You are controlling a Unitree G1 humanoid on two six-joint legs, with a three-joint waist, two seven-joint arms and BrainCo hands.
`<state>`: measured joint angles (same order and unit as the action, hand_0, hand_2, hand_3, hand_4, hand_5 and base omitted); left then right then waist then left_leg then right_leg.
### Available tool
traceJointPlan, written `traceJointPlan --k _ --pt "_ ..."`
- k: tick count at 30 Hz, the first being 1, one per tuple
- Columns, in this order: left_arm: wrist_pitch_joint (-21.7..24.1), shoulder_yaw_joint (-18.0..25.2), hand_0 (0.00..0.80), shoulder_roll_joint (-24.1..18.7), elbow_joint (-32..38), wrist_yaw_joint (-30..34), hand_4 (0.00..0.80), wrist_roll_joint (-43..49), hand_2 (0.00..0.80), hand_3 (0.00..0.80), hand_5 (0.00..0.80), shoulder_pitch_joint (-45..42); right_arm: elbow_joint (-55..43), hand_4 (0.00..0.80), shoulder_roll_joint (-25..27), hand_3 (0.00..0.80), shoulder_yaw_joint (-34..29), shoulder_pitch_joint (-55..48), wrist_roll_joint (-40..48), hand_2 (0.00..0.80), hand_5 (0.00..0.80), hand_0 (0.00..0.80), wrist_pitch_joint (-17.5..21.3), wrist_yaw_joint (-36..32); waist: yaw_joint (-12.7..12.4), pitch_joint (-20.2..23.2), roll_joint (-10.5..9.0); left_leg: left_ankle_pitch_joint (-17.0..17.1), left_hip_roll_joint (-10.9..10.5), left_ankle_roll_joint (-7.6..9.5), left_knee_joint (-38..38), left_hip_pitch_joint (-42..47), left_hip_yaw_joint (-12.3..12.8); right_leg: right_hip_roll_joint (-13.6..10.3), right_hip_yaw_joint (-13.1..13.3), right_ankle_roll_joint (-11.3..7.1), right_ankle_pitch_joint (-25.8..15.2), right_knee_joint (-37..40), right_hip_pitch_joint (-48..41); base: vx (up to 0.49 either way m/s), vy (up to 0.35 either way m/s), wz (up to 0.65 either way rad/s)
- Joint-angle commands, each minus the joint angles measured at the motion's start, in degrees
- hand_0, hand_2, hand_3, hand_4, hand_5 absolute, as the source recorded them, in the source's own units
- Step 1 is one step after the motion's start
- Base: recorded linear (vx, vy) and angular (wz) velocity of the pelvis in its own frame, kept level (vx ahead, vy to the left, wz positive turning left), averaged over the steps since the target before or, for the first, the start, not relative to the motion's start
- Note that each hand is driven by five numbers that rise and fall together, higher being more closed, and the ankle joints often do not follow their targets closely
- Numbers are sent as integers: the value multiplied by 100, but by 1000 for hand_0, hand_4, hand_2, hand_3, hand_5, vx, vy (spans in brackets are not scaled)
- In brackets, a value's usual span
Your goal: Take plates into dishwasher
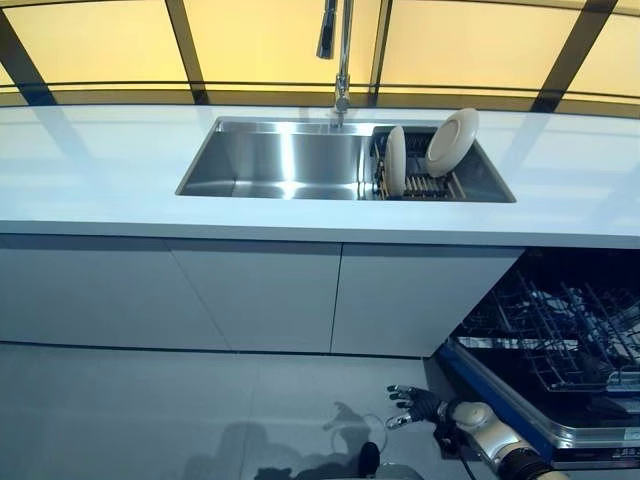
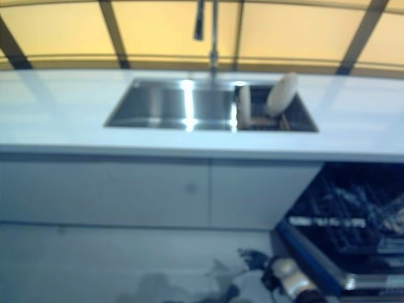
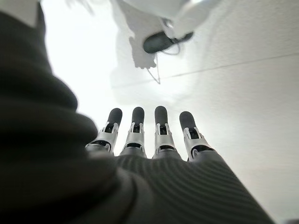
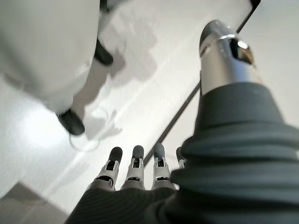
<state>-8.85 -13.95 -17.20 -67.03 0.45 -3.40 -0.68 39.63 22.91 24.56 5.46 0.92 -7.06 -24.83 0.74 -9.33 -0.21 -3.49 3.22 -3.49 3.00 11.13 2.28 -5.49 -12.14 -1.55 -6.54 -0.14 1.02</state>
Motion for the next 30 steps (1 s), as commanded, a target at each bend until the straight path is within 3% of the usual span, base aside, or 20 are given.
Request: traceJointPlan --k 1,2,3,4,5,6,7,8,9,10,12,14,17,21,26,30 --pt "-204 313 0 -166 -150 -318 0 -228 0 0 0 40 -517 0 0 0 149 436 294 0 0 0 415 -331 -50 13 -385 -260 163 -7 -2154 -125 267 -590 -137 -341 330 -746 212 119 -147 1" --pt "-225 460 0 -156 -205 -335 0 -244 0 0 0 -19 -769 0 118 0 180 487 303 0 0 0 442 -467 -103 -9 -422 118 202 -72 -3071 -527 270 -534 -212 -158 441 -724 79 115 -145 -2" --pt "-177 577 0 -136 -275 -355 0 -390 0 0 0 -148 -1154 0 277 0 228 529 366 0 0 0 387 -628 -247 -167 -467 506 137 -110 -4383 -1469 146 -485 -143 39 601 -776 -137 148 -123 -5" --pt "-176 661 0 -127 -310 -333 0 -406 0 0 0 -234 -1377 0 356 0 254 533 376 0 0 0 381 -728 -312 -234 -499 699 48 -129 -4787 -2012 60 -471 -67 112 652 -797 -235 217 6 -13" --pt "-198 766 0 -113 -332 -321 0 -373 0 0 0 -363 -1681 0 477 0 247 533 366 0 0 0 370 -885 -418 -336 -411 886 15 -201 -4487 -2401 -8 -354 91 99 788 -834 -448 299 165 -35" --pt "-140 790 0 -125 -360 -337 0 -431 0 0 0 -494 -1913 0 605 0 246 574 359 0 0 0 420 -1047 -497 -391 -300 1044 137 -240 -3566 -2376 17 -276 186 6 870 -810 -636 412 303 -78" --pt "-113 857 0 -169 -353 -288 0 -442 0 0 0 -571 -2174 0 777 0 266 695 497 0 0 0 416 -1144 -569 -392 -146 1135 399 -221 -1967 -2171 100 -197 241 -170 926 -769 -771 415 331 -86" --pt "-117 836 0 -249 -336 -213 0 -456 0 0 0 -561 -2418 0 947 0 273 819 679 0 0 0 386 -1149 -634 -354 -55 1428 657 -312 -1060 -2252 146 -140 292 -289 982 -684 -943 399 292 -101" --pt "-69 831 0 -345 -333 -73 0 -419 0 0 0 -529 -2780 0 1216 0 247 983 877 0 0 0 363 -1095 -772 -418 -81 1858 717 -419 -267 -2187 157 -181 436 -391 1093 -599 -1301 274 180 -61" --pt "-57 830 0 -365 -329 -30 0 -304 0 0 0 -492 -2998 0 1418 0 211 1119 921 0 0 0 384 -1060 -835 -414 -110 1967 696 -422 -463 -2407 -51 -154 554 -408 1207 -576 -1440 248 139 -60" --pt "-10 809 0 -445 -372 -59 0 -199 0 0 0 -437 -3547 0 1870 0 -8 1257 1274 0 0 0 141 -1081 -771 -298 -158 1733 700 -396 -530 -2391 204 -236 631 -495 1479 -641 -1588 206 109 -23" --pt "-65 732 0 -576 -239 -185 0 -491 0 0 0 -387 -3961 0 2158 0 -266 1244 1573 0 0 0 37 -1186 -681 -87 -245 1439 551 -280 -433 -2114 147 -402 552 -638 1298 -564 -1465 165 67 -4" --pt "-294 723 0 -717 -130 -237 0 -632 0 0 0 -112 -4138 0 2385 0 -486 1206 1683 0 0 0 289 -1274 -586 68 -241 1367 608 -265 -185 -1878 307 -489 360 -638 1221 -576 -1241 88 23 -1" --pt "-266 698 0 -809 -261 -80 0 -503 0 0 0 18 -4301 0 2549 0 -878 1395 2343 0 0 0 169 -1273 -579 237 -298 1416 582 -262 -92 -1971 322 -441 280 -629 1118 -276 -1308 66 -37 -2" --pt "-57 798 0 -678 -429 74 0 -258 0 0 0 -179 -4001 0 2594 0 -1524 1603 2419 0 0 0 130 -473 -604 321 -304 1423 639 -317 22 -1975 340 -403 238 -642 1076 -29 -1436 31 -34 -1" --pt "122 924 0 -592 -502 78 0 -90 0 0 0 -428 -3192 0 2994 0 -2479 1932 3145 0 0 0 461 684 -580 376 -297 1407 735 -355 29 -1930 379 -405 233 -652 1094 -24 -1480 50 -15 0"
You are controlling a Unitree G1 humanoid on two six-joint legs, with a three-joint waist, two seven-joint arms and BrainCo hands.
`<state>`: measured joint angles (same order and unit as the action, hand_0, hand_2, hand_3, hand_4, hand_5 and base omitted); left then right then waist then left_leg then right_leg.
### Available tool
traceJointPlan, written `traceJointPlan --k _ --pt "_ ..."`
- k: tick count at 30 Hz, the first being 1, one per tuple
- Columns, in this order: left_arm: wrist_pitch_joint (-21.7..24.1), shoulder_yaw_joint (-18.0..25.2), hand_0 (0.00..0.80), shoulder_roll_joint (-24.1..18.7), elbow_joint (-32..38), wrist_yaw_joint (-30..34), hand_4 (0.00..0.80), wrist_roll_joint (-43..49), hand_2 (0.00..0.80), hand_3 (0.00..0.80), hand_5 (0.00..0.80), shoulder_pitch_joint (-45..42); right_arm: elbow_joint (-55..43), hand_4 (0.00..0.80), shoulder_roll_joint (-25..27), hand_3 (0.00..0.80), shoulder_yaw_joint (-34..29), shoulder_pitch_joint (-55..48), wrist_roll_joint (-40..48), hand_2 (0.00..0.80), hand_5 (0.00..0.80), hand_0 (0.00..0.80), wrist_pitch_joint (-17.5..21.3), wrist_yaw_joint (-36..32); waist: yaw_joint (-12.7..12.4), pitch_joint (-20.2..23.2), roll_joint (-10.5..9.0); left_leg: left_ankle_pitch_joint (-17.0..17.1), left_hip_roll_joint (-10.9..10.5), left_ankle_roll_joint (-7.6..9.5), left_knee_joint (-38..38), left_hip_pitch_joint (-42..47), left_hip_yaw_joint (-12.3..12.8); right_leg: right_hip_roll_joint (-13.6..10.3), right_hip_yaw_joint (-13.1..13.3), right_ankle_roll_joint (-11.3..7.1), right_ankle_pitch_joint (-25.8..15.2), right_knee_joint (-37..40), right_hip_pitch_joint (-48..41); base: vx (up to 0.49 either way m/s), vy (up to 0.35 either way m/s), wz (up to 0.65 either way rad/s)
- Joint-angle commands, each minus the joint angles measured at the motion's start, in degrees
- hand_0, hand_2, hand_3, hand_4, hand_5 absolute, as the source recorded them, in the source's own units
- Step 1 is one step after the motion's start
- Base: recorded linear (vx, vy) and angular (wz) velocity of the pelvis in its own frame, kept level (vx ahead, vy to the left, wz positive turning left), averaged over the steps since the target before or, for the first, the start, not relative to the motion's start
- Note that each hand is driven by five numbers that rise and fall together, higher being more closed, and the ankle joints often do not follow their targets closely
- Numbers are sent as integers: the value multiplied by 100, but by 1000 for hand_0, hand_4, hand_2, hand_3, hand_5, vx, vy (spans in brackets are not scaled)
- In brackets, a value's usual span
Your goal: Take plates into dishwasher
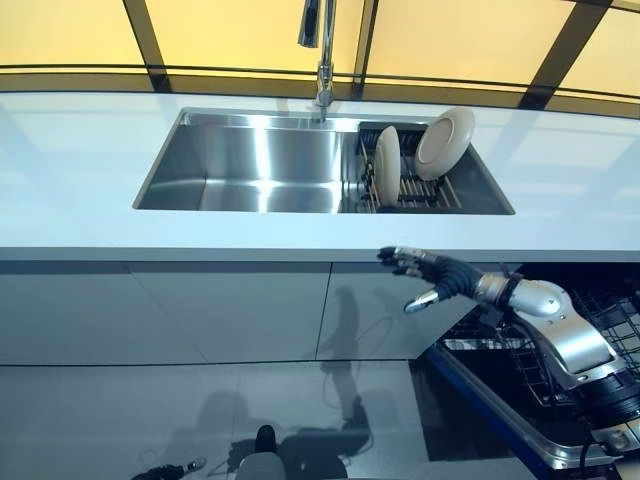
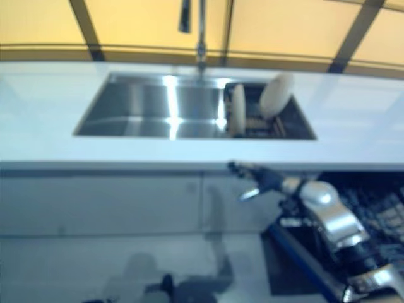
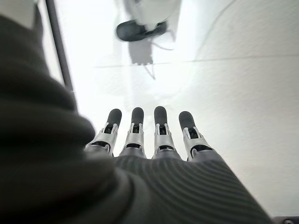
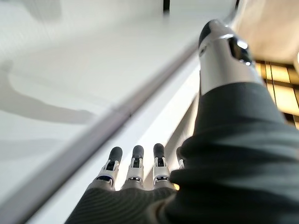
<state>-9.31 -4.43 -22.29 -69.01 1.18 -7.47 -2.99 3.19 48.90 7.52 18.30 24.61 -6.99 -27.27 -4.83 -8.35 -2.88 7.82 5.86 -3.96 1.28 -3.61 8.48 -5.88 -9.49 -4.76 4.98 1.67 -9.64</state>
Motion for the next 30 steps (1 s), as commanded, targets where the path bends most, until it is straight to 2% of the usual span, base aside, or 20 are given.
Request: traceJointPlan --k 1,4,7,8,10,11,13,14,15,17,18,20,21,23,24,25,26,27,28,30 --pt "177 -7 0 -76 -327 -5 0 346 0 0 0 -218 580 0 431 0 -1019 773 1032 0 0 0 505 1381 -18 292 -27 265 494 -316 195 -441 -239 -367 -33 -326 -40 -221 -416 58 -5 2" --pt "170 -52 0 -98 -400 3 0 381 0 0 0 -191 986 0 638 0 -1539 1253 1562 0 0 0 469 2354 -30 322 -14 216 525 -342 146 -394 -250 -380 -42 -323 2 -259 -461 81 4 -1" --pt "111 -166 0 -122 -412 2 0 323 0 0 0 -132 1378 0 918 0 -1709 1690 1642 0 0 0 563 3146 -53 353 13 181 535 -368 97 -371 -276 -397 -67 -319 19 -274 -487 76 51 -1" --pt "58 -279 0 -159 -397 33 0 256 0 0 0 -75 1846 0 1231 0 -1696 2128 1798 0 0 0 408 3506 -101 389 30 132 504 -380 12 -369 -346 -419 -87 -312 18 -261 -515 92 117 -2" --pt "-34 -431 0 -186 -331 24 0 146 0 0 0 16 2510 0 1526 0 -1446 2605 1652 0 0 0 341 4040 -190 405 18 -17 391 -355 -261 -422 -514 -457 -88 -296 7 -258 -532 92 159 1" --pt "-82 -526 0 -189 -313 -1 0 48 0 0 0 88 3112 0 1665 0 -1197 3024 1840 0 0 0 145 4352 -265 403 -16 -176 271 -331 -596 -533 -640 -522 -85 -287 2 -295 -529 84 167 2" --pt "-157 -609 0 -203 -287 -8 0 -29 0 0 0 205 3821 0 1796 0 -830 3538 1868 0 0 0 11 4546 -374 378 -77 -426 95 -263 -1091 -736 -742 -647 -120 -313 -17 -332 -542 53 136 1" --pt "-182 -635 0 -212 -260 -16 0 -69 0 0 0 234 3933 0 1811 0 -713 3665 1899 0 0 0 -32 4598 -403 369 -91 -481 54 -243 -1212 -793 -746 -689 -141 -331 -35 -340 -542 40 189 1" --pt "-170 -718 0 -227 -217 -60 0 -216 0 0 0 305 4310 0 1770 0 -307 4083 2000 0 0 0 -176 4775 -495 311 -129 -674 -53 -162 -1584 -900 -677 -864 -252 -382 -107 -462 -474 55 210 2" --pt "-158 -716 0 -213 -236 -93 0 -267 0 0 0 395 4741 0 1700 0 22 4490 2286 0 0 0 -403 4739 -535 287 -119 -866 -143 -10 -1787 -931 -511 -1009 -334 -373 -162 -676 -488 127 257 2" --pt "-179 -733 0 -224 -230 -104 0 -267 0 0 0 430 4898 0 1648 0 94 4591 2386 0 0 0 -530 4725 -545 300 -124 -893 -231 61 -1753 -886 -464 -1069 -335 -363 -330 -815 -507 205 265 10" --pt "-209 -832 0 -288 -203 -58 0 -202 0 0 0 484 5195 0 1574 0 133 4663 2369 0 0 0 -792 4722 -552 319 -184 -890 -504 239 -1525 -681 -482 -1293 -181 -426 -1102 -1486 -391 222 258 25" --pt "-199 -895 0 -319 -199 -34 0 -141 0 0 0 500 5309 0 1567 0 171 4671 2410 0 0 0 -849 4730 -540 350 -164 -821 -586 316 -1370 -584 -536 -1255 -85 -425 -1362 -1809 -251 280 272 37" --pt "-153 -1043 0 -377 -211 -21 0 -49 0 0 0 480 5602 0 1556 0 341 4815 2521 0 0 0 -1083 4893 -412 371 -96 -711 -752 437 -908 -144 -681 -722 280 -378 -1370 -2531 297 337 237 42" --pt "-161 -1075 0 -380 -227 -49 0 -22 0 0 0 483 5764 0 1585 0 435 4911 2489 0 0 0 -1147 4882 -319 382 -75 -683 -814 454 -677 90 -804 -378 310 -333 -1203 -2533 578 271 113 48" --pt "-177 -1078 0 -379 -221 -56 0 -5 0 0 0 485 5826 0 1596 0 469 4952 2483 0 0 0 -1154 4862 -290 390 -65 -668 -823 453 -605 157 -840 -277 301 -315 -1148 -2489 645 375 36 67" --pt "-223 -1074 0 -380 -210 -85 0 60 0 0 0 476 5979 0 1628 0 621 5193 2500 0 0 0 -1276 4941 -194 391 -37 -635 -809 399 -361 463 -870 -145 120 -241 -980 -2070 912 340 -42 56" --pt "-232 -1070 0 -365 -199 -136 0 59 0 0 0 455 6015 0 1617 0 690 5324 2349 0 0 0 -1329 5048 -165 377 -4 -637 -769 360 -259 597 -881 -173 40 -219 -961 -1858 989 419 -154 40" --pt "-271 -1045 0 -371 -183 -209 0 67 0 0 0 428 6081 0 1654 0 783 5483 2207 0 0 0 -1373 5143 -94 353 -53 -770 -767 334 -191 813 -914 -222 29 -253 -1049 -1211 1263 318 -236 17" --pt "-309 -1003 0 -388 -197 -352 0 -60 0 0 0 409 6157 0 1695 0 1035 5829 2211 0 0 0 -1385 5218 9 266 -59 -1121 -722 327 -228 1038 -961 -296 33 -334 -1345 -688 1587 261 -255 18"
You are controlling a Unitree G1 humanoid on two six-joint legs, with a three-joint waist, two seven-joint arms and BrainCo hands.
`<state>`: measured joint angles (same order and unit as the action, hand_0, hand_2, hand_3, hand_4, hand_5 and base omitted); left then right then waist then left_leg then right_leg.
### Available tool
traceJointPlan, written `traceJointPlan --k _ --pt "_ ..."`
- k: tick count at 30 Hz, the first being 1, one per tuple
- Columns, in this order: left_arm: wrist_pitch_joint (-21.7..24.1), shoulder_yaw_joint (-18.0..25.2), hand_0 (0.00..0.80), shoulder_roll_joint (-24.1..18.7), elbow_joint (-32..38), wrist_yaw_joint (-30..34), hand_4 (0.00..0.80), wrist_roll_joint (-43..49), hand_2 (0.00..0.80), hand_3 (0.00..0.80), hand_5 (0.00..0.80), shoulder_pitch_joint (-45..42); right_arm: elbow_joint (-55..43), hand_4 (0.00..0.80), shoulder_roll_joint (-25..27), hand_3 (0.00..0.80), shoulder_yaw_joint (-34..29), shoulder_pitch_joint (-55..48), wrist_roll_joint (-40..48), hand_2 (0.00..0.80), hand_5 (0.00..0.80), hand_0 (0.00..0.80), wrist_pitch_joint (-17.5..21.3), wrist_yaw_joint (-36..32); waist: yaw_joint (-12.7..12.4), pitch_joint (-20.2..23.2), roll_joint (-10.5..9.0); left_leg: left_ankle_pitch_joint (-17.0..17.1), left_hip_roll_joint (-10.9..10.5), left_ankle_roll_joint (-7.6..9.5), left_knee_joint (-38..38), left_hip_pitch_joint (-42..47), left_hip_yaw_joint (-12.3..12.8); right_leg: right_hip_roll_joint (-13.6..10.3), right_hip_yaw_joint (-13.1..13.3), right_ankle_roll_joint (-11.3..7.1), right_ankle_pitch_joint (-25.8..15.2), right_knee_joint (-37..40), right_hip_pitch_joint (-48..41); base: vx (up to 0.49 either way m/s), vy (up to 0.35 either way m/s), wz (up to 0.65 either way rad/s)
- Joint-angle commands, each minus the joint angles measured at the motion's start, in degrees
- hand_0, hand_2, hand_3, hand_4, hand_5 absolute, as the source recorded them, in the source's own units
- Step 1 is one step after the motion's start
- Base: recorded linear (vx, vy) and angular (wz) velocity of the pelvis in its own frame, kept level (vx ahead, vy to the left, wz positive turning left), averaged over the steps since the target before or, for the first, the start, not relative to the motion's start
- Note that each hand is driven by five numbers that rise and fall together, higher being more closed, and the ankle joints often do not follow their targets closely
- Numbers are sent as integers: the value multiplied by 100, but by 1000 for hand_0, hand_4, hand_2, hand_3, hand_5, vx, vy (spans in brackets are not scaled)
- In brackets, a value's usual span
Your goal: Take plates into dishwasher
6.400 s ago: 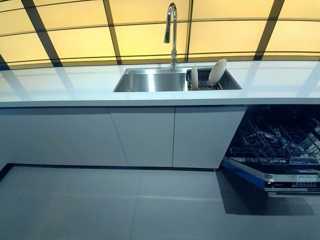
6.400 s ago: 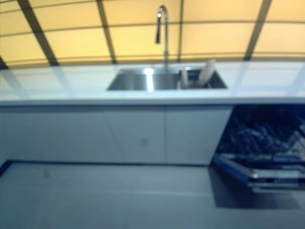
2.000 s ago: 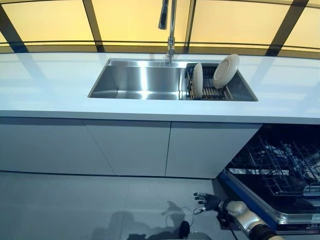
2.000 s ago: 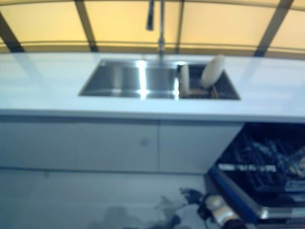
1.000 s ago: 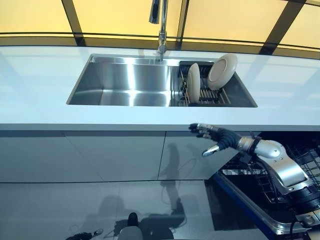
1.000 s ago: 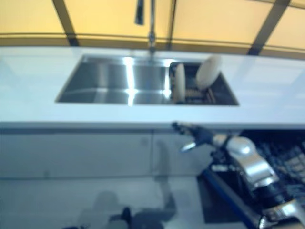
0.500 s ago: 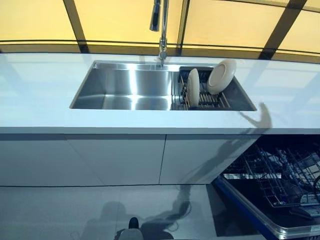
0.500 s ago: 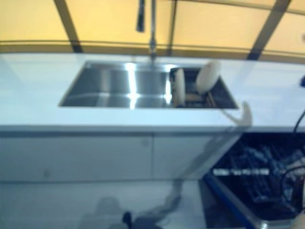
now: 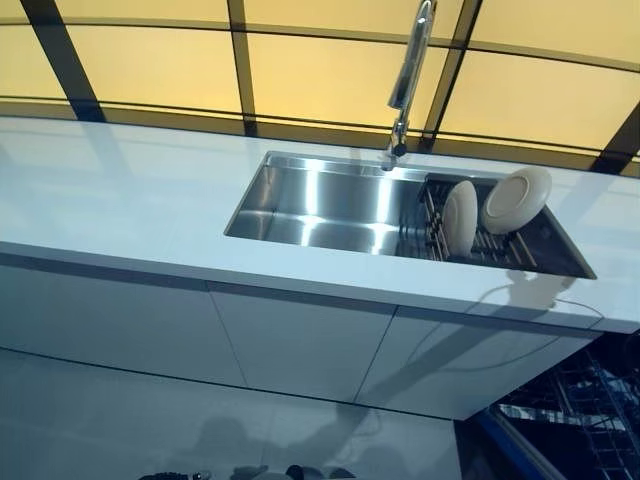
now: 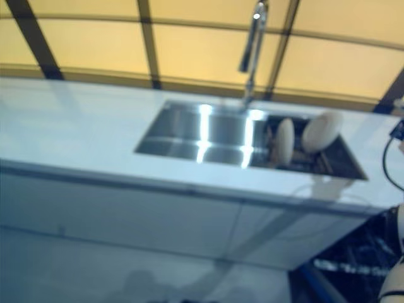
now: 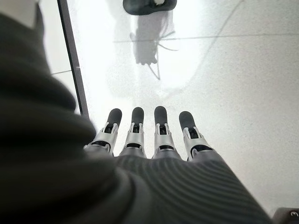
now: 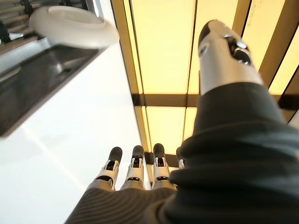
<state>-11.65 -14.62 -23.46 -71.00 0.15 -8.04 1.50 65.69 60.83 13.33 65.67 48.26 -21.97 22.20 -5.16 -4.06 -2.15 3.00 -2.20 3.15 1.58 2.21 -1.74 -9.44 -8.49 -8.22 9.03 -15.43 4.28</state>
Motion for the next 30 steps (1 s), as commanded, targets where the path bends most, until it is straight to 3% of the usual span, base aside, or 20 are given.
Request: traceJointPlan --k 1,3,7,11,15,16,18,19,20,22,23,24,26,28,30 --pt "-97 76 0 -271 -35 -294 0 -69 0 0 0 -53 -111 0 502 0 525 1232 -219 0 0 0 99 334 43 -200 -171 -837 86 -375 -316 560 143 -87 -264 -45 -1938 1145 328 184 -231 20" --pt "-121 249 0 -243 -131 -403 0 -86 0 0 0 -146 -66 0 486 0 688 1458 -114 0 0 0 321 456 -47 -185 -246 -1001 138 -359 -468 564 365 -167 -581 -56 -1868 1290 154 146 -228 9" --pt "-131 453 0 -99 -238 -457 0 -127 0 0 0 -397 -220 0 360 0 745 1447 -200 0 0 0 372 874 -110 -54 -296 -950 358 -532 -570 570 589 -109 -722 -12 -1776 1490 -169 154 -143 -9" --pt "-37 428 0 58 -381 -515 0 -48 0 0 0 -502 -48 0 237 0 819 1498 -622 0 0 0 344 633 -169 40 -304 -819 541 -643 -345 690 738 -69 -878 43 -1598 1540 -433 171 -110 -28" --pt "-132 328 0 57 -344 -508 0 22 0 0 0 -440 -140 0 66 0 909 1557 -681 0 0 0 318 586 -78 35 -243 -866 605 -732 -432 802 814 30 -853 175 -1405 1430 -427 112 -120 -18" --pt "-137 320 0 58 -353 -515 0 29 0 0 0 -422 -104 0 53 0 941 1572 -767 0 0 0 307 554 -50 31 -220 -774 634 -788 -650 759 795 91 -812 245 -1345 1425 -443 67 -98 -9" --pt "-120 308 0 69 -361 -507 0 30 0 0 0 -411 -44 0 51 0 1033 1566 -824 0 0 0 258 482 -51 -37 -208 -213 737 -974 -1676 331 713 222 -704 456 -1227 1531 -640 51 -90 -6" --pt "-99 283 0 68 -335 -478 0 62 0 0 0 -391 -91 0 65 0 1075 1497 -815 0 0 0 175 410 -85 -155 -223 152 713 -1071 -2536 -244 540 238 -613 558 -1178 1549 -769 81 -33 -14" --pt "-112 271 0 61 -298 -426 0 112 0 0 0 -371 -122 0 61 0 1076 1429 -772 0 0 0 188 405 -97 -229 -214 117 682 -1084 -2709 -493 477 210 -555 567 -1160 1542 -831 118 52 -29" --pt "-194 184 0 39 -185 -314 0 181 0 0 0 -321 -184 0 0 0 1023 1299 -845 0 0 0 198 298 -92 -308 -122 -35 723 -1067 -2053 -477 580 169 -455 451 -1141 1556 -925 139 179 -43" --pt "-219 118 0 24 -97 -265 0 187 0 0 0 -293 -294 0 -42 0 1035 1251 -801 0 0 0 187 248 -112 -354 -59 72 759 -1074 -1544 -524 683 159 -417 372 -1172 1641 -1010 111 218 -34" --pt "-200 60 0 5 -1 -178 0 216 0 0 0 -263 -481 0 -90 0 1037 1201 -716 0 0 0 212 155 -174 -431 -28 159 706 -1065 -1212 -650 673 129 -357 315 -1227 1730 -1093 99 204 -29" --pt "-149 98 0 -30 61 -98 0 304 0 0 0 -222 -638 0 -129 0 964 1101 -759 0 0 0 321 -351 -218 -487 -74 -76 531 -957 -1057 -592 703 40 -394 240 -1317 1841 -1142 87 122 -59" --pt "-105 90 0 -56 74 -72 0 264 0 0 0 -187 -844 0 -111 0 990 1015 -653 0 0 0 234 -526 -159 -385 -30 -113 380 -842 -476 -237 640 104 -402 175 -1382 1867 -1063 122 87 -82" --pt "-269 103 0 -97 70 -218 0 58 0 0 0 -76 -878 0 -109 0 828 874 -670 0 0 0 125 -704 -104 -236 6 -16 401 -791 48 124 761 92 -549 93 -1374 1743 -1009 150 -9 -54"
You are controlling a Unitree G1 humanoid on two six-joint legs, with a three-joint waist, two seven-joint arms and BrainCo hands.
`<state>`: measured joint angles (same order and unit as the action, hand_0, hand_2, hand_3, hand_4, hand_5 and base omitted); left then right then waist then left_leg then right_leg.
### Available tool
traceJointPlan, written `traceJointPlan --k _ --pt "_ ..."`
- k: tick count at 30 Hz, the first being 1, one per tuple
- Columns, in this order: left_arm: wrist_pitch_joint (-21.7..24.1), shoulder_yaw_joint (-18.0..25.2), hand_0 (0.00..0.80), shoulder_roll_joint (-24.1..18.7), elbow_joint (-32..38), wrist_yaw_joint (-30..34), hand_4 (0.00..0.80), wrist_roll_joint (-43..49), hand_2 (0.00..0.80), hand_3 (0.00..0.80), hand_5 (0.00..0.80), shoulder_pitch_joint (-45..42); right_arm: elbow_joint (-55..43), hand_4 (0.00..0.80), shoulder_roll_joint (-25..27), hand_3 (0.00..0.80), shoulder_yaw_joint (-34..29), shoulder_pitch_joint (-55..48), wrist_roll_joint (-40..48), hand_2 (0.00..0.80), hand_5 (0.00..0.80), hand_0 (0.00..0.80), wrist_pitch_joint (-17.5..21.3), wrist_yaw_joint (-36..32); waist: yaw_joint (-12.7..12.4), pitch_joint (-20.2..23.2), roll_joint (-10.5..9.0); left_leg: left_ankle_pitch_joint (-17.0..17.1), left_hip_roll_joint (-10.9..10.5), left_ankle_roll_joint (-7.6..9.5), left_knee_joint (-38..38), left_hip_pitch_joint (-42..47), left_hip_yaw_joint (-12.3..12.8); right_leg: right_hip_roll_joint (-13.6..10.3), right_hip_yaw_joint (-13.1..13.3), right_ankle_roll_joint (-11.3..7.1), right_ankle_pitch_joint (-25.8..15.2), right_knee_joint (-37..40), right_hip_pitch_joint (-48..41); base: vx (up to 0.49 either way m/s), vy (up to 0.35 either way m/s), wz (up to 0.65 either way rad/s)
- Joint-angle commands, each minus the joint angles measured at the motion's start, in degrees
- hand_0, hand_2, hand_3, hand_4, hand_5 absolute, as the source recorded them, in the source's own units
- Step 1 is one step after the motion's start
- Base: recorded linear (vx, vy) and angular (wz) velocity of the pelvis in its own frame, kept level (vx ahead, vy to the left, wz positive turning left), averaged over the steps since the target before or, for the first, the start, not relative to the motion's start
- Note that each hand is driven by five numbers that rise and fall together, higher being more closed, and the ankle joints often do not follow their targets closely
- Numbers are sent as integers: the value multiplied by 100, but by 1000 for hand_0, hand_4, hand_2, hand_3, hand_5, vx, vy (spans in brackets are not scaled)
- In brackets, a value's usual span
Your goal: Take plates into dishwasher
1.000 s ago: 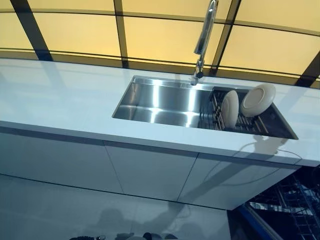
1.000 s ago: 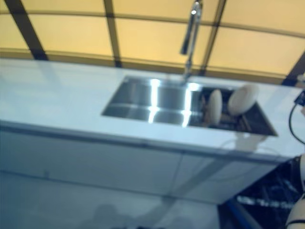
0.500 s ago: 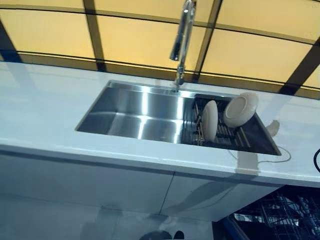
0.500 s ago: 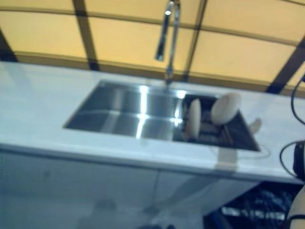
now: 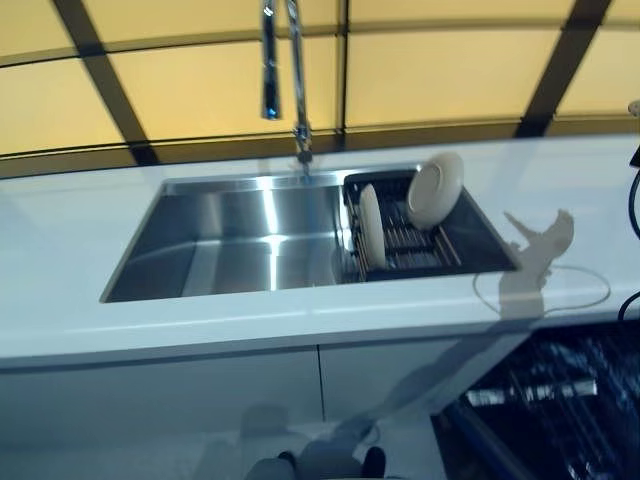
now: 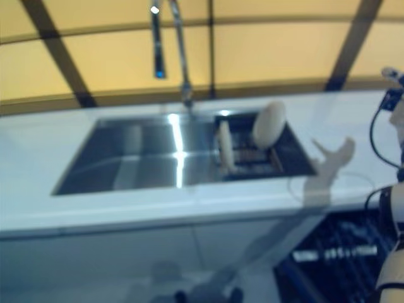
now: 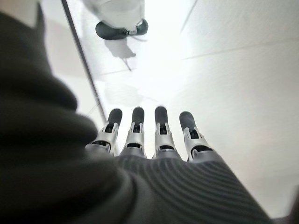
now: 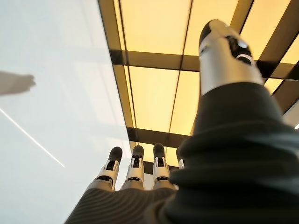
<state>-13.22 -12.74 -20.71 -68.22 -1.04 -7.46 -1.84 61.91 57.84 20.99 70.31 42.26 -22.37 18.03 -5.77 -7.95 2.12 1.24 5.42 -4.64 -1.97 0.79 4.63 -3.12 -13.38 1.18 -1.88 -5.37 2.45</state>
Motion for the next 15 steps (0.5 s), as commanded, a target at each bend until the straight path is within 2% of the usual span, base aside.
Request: traceJointPlan --k 1,3,5,7,10,15 --pt "-142 -75 0 -387 -217 -134 0 -42 0 0 0 279 -512 0 172 0 22 375 -83 0 0 0 134 -301 -42 180 -419 182 -353 -5 466 309 138 -555 -89 -865 -281 706 -813 76 -65 -26" --pt "-313 -68 0 -431 -203 -263 0 -230 0 0 0 371 -568 0 83 0 -47 306 14 0 0 0 148 -312 -28 238 -410 237 -243 0 636 372 174 -644 -135 -923 -252 577 -716 44 -104 -33" --pt "-430 1 0 -417 -372 -458 0 -437 0 0 0 466 -470 0 -51 0 -125 338 131 0 0 0 274 -325 -46 312 -502 195 -179 -53 654 352 388 -640 -411 -925 -350 941 -742 67 -184 -33" --pt "-478 26 0 -362 -368 -475 0 -480 0 0 0 463 -596 0 -125 0 -15 407 23 0 0 0 193 -306 -48 328 -528 226 -122 -91 658 301 449 -625 -421 -916 -368 1014 -691 32 -113 -21" --pt "-408 -45 0 -217 -407 -345 0 -412 0 0 0 413 -693 0 -104 0 129 532 229 0 0 0 398 -453 -58 284 -524 250 -75 -104 657 229 392 -567 -370 -857 -316 1020 -680 60 -47 3" --pt "-373 -83 0 -113 -435 -364 0 -389 0 0 0 304 -819 0 -101 0 149 488 223 0 0 0 524 -539 -93 226 -526 279 -45 -143 697 184 357 -560 -378 -859 -275 1037 -709 77 -9 14"
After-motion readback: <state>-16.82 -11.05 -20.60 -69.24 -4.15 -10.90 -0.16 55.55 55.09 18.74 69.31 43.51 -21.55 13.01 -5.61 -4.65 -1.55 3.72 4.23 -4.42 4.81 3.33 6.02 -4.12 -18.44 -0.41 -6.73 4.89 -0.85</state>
